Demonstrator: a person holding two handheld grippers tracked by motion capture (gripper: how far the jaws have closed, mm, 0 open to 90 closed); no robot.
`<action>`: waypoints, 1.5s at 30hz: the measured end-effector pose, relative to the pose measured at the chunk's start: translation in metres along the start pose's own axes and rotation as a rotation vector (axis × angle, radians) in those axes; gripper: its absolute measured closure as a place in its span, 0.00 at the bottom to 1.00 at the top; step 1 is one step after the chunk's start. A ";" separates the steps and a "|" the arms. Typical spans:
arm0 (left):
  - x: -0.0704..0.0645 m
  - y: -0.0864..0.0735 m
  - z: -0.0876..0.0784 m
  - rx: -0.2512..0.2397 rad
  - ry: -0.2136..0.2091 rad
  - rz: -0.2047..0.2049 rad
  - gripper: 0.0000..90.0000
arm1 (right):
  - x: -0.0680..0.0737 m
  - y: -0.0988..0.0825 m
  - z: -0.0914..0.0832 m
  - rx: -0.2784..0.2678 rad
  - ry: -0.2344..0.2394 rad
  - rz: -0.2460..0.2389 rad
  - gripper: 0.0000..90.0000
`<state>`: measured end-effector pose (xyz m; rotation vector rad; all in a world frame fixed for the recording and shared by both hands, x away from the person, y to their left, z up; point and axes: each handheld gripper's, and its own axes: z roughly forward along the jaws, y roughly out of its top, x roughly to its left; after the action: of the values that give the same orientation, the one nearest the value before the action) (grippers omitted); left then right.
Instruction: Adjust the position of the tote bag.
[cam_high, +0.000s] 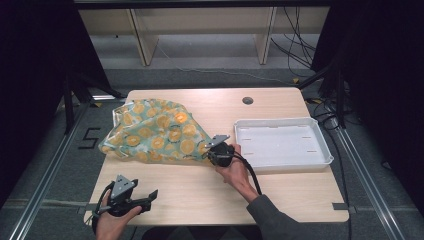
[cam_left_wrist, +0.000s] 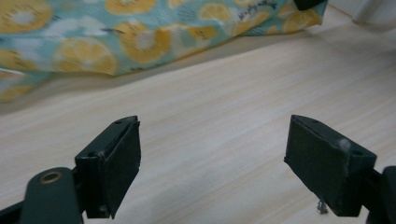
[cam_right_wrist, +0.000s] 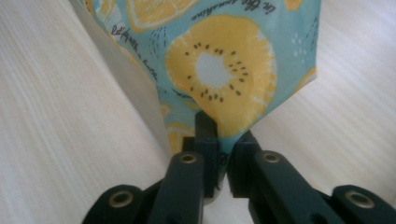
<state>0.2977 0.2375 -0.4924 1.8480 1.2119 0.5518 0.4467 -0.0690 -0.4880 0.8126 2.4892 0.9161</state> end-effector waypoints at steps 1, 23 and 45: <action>0.000 0.000 0.000 0.000 0.000 0.000 0.20 | 0.000 0.000 0.000 0.000 0.000 0.000 0.96; 0.088 0.021 0.027 -0.029 0.180 -0.142 0.31 | -0.054 0.036 0.020 0.105 -0.098 0.000 0.98; 0.036 0.035 0.040 -0.070 -0.144 0.064 0.99 | -0.053 0.041 -0.036 -0.058 -0.071 0.085 0.54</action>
<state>0.3614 0.2467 -0.4883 1.8394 1.0285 0.4812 0.4852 -0.0935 -0.4272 0.9218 2.3715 0.9664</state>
